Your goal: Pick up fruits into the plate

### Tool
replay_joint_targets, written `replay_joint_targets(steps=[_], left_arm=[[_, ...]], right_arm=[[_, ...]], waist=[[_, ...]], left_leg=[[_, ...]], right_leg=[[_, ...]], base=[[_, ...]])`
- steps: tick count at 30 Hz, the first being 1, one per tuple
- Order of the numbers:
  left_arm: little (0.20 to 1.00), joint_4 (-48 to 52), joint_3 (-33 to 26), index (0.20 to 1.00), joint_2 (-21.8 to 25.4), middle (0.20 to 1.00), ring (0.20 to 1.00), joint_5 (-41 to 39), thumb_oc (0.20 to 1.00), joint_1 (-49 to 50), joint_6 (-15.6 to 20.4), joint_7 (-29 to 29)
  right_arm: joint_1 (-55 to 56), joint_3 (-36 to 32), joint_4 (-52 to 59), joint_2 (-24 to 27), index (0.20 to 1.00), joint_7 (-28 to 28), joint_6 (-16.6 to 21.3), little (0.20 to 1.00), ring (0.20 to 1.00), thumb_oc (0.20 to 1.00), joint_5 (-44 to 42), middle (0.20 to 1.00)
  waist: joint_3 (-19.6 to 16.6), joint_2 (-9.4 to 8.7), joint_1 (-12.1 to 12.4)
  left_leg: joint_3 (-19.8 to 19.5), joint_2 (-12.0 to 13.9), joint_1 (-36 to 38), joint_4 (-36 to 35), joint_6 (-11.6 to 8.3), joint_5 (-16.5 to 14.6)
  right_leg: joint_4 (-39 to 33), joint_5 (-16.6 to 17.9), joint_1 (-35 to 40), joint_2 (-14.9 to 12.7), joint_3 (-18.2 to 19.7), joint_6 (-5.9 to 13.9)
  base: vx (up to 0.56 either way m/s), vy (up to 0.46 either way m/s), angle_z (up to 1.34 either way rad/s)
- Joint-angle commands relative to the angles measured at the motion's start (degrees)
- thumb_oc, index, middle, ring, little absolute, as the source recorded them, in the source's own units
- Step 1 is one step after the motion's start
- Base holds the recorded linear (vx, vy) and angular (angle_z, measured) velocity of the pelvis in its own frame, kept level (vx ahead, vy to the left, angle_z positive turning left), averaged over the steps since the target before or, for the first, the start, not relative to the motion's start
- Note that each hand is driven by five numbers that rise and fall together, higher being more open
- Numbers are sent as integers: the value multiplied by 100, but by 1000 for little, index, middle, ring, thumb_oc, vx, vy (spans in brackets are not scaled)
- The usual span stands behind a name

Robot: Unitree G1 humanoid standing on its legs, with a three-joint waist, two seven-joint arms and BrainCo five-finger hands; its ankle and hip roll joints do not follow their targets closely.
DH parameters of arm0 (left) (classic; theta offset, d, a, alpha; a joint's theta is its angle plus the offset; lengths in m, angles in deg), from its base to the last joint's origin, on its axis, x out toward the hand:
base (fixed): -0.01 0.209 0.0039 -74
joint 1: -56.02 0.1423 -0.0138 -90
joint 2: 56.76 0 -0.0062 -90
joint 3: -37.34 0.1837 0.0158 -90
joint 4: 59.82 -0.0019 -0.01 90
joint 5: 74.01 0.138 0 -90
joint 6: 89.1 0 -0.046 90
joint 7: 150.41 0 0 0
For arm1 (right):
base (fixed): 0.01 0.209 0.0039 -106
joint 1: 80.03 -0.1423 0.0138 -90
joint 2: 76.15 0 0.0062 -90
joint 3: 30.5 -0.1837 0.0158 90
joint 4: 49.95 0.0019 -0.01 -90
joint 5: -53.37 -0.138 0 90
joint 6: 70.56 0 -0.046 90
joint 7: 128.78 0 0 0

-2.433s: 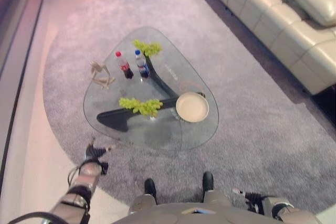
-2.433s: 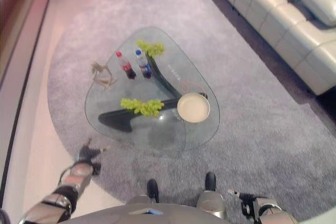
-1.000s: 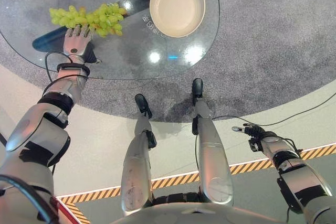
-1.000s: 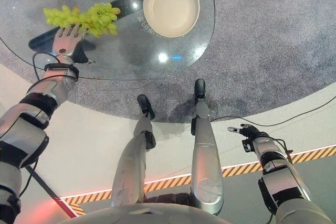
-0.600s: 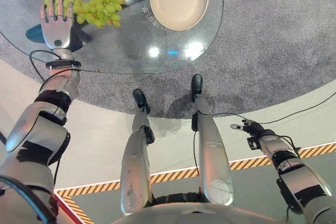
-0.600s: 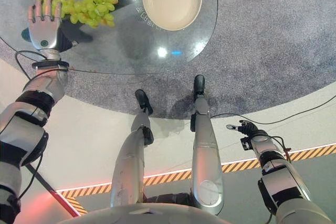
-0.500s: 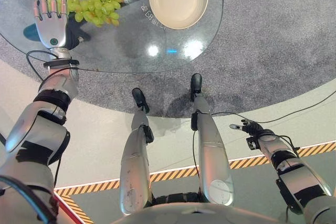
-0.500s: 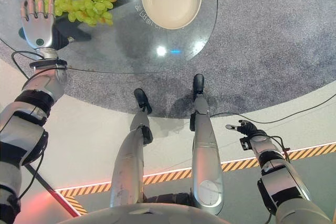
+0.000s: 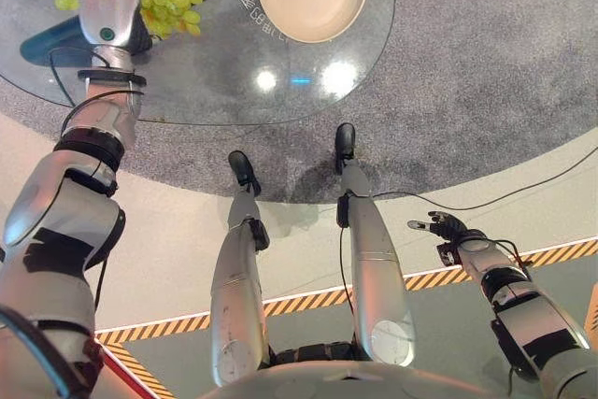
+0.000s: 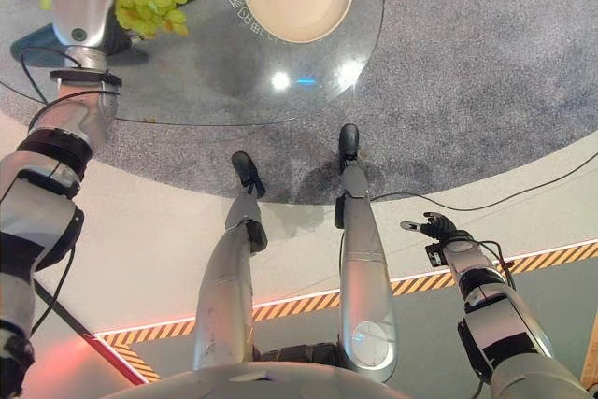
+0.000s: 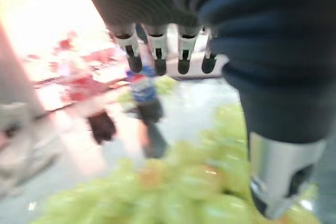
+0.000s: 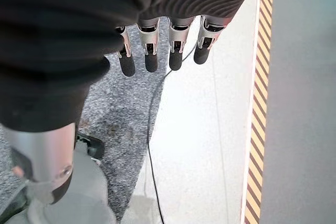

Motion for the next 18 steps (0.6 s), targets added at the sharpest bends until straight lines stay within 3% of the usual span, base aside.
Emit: replay_joint_targets(steps=[1,2,6,13,18], left_arm=[[1000,-260,111,1000,491,1000,1000,-118,1000,-359,305,-626],[1000,-253,226,1000,455,1000,1000,-319,1000,-347,447,-1159],[1000,-291,455,1000,428,1000,1000,-1294,1000,-314,279,-2757],[1000,-481,387,1000,585,1000,1000,-1983,1000,-351,-146,-3279],[1000,-586,225,1000,643,1000,1000,-1962,1000,-340,-202,-2975]], right_arm=[[385,115,-35,193,1000,-31,-68,1000,1000,1000,132,1000],[463,105,-25,225,1000,-37,-41,1000,1000,1000,145,1000],[470,67,103,387,1000,-30,-49,1000,1000,1000,178,1000],[648,73,599,586,1000,60,80,1000,1000,1000,-47,1000],[803,44,788,584,1000,39,181,1000,1000,1000,-148,1000]], waist=[[-59,-90,-110],[-59,-71,-123],[-59,-47,-177],[-59,-112,-242],[-59,-173,-267]], left_leg=[[94,-314,-520,1090,-12,-931],[44,-316,-428,1202,-41,-1170],[67,-340,-491,1317,-22,-1215],[84,-320,-603,1474,-9,-1268],[77,-293,-636,1478,-16,-1267]], right_leg=[[591,-681,-104,408,28,-83],[679,-873,-14,413,58,-36],[695,-840,-66,416,114,-16],[709,-804,-149,433,150,-27],[695,-795,-173,459,153,-36]], base=[[103,91,-10],[103,80,-7],[58,61,-5],[22,16,-4],[0,0,0]])
